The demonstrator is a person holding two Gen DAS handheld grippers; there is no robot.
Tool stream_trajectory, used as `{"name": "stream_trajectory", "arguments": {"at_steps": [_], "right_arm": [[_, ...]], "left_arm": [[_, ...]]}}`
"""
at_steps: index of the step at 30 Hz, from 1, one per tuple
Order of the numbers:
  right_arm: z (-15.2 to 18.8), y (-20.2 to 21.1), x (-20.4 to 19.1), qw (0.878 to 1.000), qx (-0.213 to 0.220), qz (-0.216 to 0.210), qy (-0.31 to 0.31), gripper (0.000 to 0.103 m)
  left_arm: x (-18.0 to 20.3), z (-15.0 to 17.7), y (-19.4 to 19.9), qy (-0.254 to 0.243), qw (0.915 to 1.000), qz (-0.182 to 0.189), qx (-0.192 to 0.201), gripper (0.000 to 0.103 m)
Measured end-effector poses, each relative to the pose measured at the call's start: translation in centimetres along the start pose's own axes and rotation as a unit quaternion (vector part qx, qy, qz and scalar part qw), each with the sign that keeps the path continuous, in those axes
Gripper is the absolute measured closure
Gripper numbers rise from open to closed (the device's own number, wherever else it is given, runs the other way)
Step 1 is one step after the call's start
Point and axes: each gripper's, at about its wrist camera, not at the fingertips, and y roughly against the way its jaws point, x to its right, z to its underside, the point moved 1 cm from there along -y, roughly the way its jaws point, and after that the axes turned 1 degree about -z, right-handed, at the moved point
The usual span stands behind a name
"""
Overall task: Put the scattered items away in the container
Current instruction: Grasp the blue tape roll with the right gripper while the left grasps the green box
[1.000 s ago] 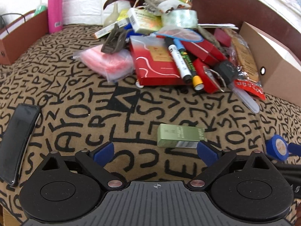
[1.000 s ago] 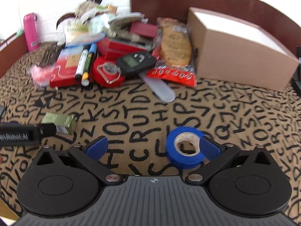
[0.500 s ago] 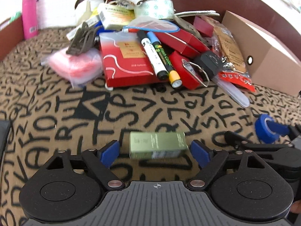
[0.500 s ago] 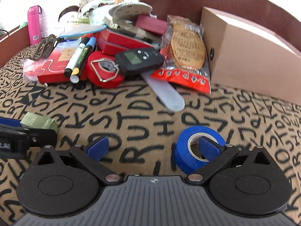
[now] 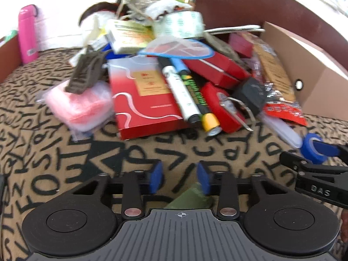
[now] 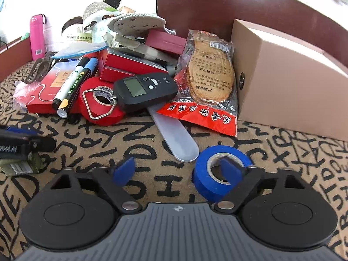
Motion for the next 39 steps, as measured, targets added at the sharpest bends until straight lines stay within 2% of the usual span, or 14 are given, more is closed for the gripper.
{"name": "stream_trajectory", "arguments": {"at_steps": [2,6,7,8,13,14,15,17,18,21,23,27,34,39], "right_arm": [[-0.1,0.3,0.0,1.000,-0.005,0.001,0.004,0.039],[-0.1,1.7,0.2,1.000,-0.009,-0.010,0.003,0.070],[0.0,2.2,0.3,1.000,-0.009,-0.015,0.000,0.082],[0.1,2.6,0.2,1.000,-0.010,-0.023,-0.002,0.084],[1.2,4.7,-1.0,0.998,-0.017,-0.062,0.009,0.086],[1.4,5.2,-1.4,0.997,-0.018,-0.070,0.012,0.086],[1.6,5.7,-1.7,0.997,-0.019,-0.080,0.012,0.086],[2.0,6.9,-2.3,0.994,-0.017,-0.104,0.011,0.087],[2.1,7.5,-2.5,0.993,-0.016,-0.113,0.010,0.087],[2.3,9.1,-3.0,0.991,-0.009,-0.133,0.008,0.087],[2.5,9.9,-3.0,0.992,-0.004,-0.130,0.009,0.084],[2.7,10.9,-2.1,0.993,0.009,-0.115,-0.011,0.082],[3.0,10.1,-0.9,0.997,-0.004,-0.073,-0.033,0.082],[3.5,9.4,-0.8,0.998,-0.018,-0.058,-0.034,0.082]], "left_arm": [[0.1,0.2,0.2,-0.001,0.9996,0.027,-0.008,0.090],[0.2,1.2,1.2,-0.004,0.9991,0.040,-0.012,0.090],[0.1,1.4,1.5,-0.001,0.9991,0.042,-0.012,0.077],[0.0,1.7,1.9,0.003,0.9990,0.042,-0.011,0.066],[-0.5,2.5,3.3,0.009,0.9991,0.038,-0.013,0.060],[-0.5,2.7,3.6,0.006,0.9989,0.043,-0.016,0.080],[-0.4,2.8,3.9,0.001,0.9987,0.049,-0.017,0.090],[0.1,3.2,4.6,-0.013,0.9976,0.066,-0.016,0.095],[0.3,3.4,5.1,-0.019,0.9971,0.073,-0.014,0.093],[0.7,4.2,6.5,-0.031,0.9972,0.068,0.003,0.052],[0.4,4.6,7.6,-0.027,0.9976,0.062,0.016,0.040],[-0.3,4.8,9.5,-0.014,0.9977,0.061,0.027,0.026],[0.1,6.0,9.1,-0.029,0.9988,0.038,-0.007,0.024],[-0.3,6.0,8.3,-0.011,0.9997,0.019,-0.011,0.014]]}}
